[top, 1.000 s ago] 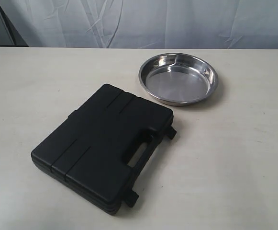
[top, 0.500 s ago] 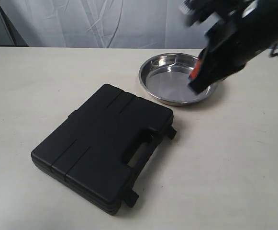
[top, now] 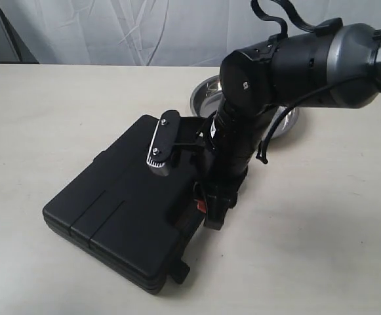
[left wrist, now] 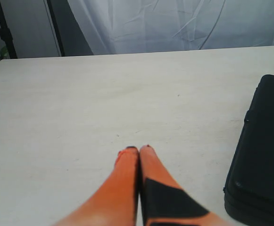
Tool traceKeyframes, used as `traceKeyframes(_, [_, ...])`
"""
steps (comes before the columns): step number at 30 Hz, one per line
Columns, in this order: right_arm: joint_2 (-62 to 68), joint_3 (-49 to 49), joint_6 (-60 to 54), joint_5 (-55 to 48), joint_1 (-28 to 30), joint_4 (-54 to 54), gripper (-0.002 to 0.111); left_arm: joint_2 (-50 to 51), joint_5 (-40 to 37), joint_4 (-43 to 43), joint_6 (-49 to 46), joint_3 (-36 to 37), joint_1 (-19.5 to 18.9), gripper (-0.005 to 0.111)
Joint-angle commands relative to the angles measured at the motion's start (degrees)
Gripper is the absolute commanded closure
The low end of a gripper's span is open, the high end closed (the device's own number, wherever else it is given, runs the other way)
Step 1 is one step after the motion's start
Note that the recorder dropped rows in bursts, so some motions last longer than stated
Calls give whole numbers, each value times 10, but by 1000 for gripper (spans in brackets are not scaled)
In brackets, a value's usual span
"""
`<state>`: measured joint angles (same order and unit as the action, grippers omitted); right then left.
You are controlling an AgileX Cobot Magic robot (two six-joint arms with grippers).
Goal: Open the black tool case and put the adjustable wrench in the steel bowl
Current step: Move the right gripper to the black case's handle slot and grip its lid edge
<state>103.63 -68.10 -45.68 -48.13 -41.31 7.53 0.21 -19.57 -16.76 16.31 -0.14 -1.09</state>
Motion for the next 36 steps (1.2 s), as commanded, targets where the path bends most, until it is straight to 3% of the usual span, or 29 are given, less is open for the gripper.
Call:
traceKeyframes(1, [-1,-2,-29,15,-10,-19,57,-2,2,-1,1,1,1,107])
traceKeyframes(26, [92,-2,-166,42,-11,-31,59,-2,2,-1,1,1,1,107])
traceKeyframes(36, [109,-2,-166,50,-11,-34,74,-2,2,-1,1,1,1,107])
